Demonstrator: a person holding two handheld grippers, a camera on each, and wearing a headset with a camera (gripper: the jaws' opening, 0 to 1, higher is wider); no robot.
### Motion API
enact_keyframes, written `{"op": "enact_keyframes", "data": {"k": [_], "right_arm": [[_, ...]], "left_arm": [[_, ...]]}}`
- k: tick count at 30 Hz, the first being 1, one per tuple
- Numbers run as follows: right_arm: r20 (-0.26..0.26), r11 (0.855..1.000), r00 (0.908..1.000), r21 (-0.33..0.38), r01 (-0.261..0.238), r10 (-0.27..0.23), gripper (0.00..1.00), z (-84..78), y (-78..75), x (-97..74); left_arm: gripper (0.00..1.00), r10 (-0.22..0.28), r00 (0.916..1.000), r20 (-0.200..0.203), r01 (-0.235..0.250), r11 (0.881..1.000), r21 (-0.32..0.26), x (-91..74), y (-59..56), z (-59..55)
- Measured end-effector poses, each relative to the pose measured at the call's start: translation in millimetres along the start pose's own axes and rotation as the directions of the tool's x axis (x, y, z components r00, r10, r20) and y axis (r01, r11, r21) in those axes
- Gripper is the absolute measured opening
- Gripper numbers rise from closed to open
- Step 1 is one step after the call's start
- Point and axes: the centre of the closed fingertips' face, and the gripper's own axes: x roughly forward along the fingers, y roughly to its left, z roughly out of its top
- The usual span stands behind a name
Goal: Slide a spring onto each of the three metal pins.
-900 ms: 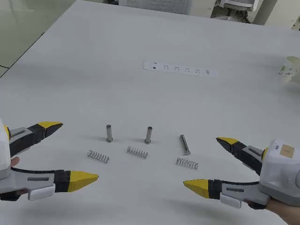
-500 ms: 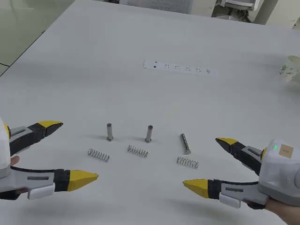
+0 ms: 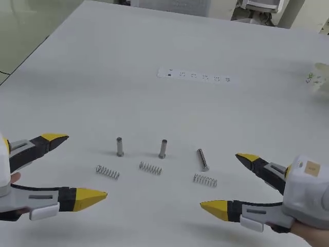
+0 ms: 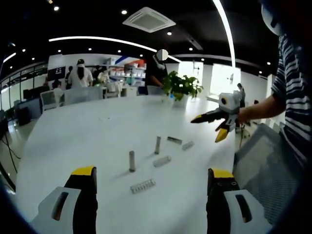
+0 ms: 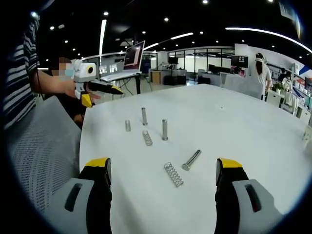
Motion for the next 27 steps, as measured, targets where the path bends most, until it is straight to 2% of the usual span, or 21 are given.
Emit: {"op": "enact_keyframes", "data": {"k": [16, 27], "right_arm": [[-0.003, 1.000, 1.0000, 0.004, -0.002, 0.002, 0.89, -0.3, -1.2, 1.7], [-0.007, 1.000, 1.0000, 0.009, 0.005, -0.005, 0.88, -4.9, -0.4, -3.0]], "left_arm": [[0.91, -0.010, 0.9999, 0.000, 0.010, 1.000, 0.003, 0.8, -2.0, 1.0], [0.91, -0.012, 0.9999, -0.005, 0.012, 1.000, 0.002, 1.0, -1.9, -2.3]]}}
